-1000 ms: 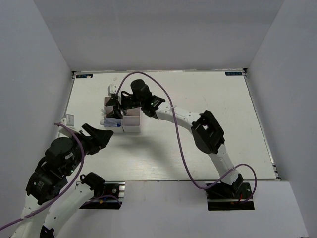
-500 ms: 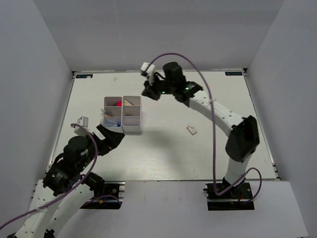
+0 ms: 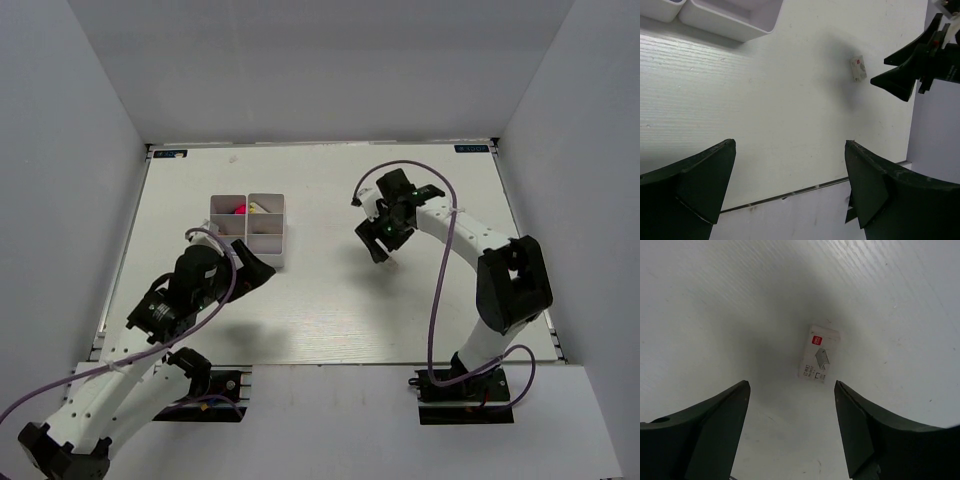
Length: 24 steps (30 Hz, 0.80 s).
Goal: Sort the stationery into containers
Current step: Pick up the stationery from the center of the board.
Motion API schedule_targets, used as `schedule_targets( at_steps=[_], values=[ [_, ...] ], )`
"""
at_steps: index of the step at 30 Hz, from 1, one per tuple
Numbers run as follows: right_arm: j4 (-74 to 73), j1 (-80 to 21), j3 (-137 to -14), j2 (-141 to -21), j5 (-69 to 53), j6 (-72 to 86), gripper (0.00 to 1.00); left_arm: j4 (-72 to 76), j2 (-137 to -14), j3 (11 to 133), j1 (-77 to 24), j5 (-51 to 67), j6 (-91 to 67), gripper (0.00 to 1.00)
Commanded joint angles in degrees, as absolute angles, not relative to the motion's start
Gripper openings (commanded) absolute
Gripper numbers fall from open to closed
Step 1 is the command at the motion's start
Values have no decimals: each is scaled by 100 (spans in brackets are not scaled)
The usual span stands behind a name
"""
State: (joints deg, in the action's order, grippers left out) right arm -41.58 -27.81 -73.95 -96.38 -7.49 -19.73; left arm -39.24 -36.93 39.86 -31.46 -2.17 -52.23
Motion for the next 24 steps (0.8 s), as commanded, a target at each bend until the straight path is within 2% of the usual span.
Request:
schedule_targets(
  at_steps=[1,10,17,20,21,23,24],
  values=[
    [-4360,-2734,-7401,-9843,-335,-1925,74,-3885,-3665,4236,-3120,-132,-5054,100],
    [-4280,-2637,-7655,-10888,-88,-1784,73,-4368,-3218,4289,-3120,-298,-5106,100],
    [-4158,-2637,-7778,-11267,245,-1819,71,-4772,-2909,4342,-3120,-483,-5212,100],
    [-4114,-2646,-7769,-11346,308,-1837,61,-4825,-2848,4342,-3120,-545,-5212,100],
    [-4131,-2646,-7770,-11338,255,-1837,52,-4825,-2795,4342,-3120,-545,-5212,100],
    [-4227,-2645,-7796,-11303,81,-1933,40,-4825,-2795,4342,-3120,-545,-5212,100],
    [-4297,-2637,-7813,-11294,53,-1968,30,-4825,-2795,4394,-3120,-597,-5212,100]
  ],
)
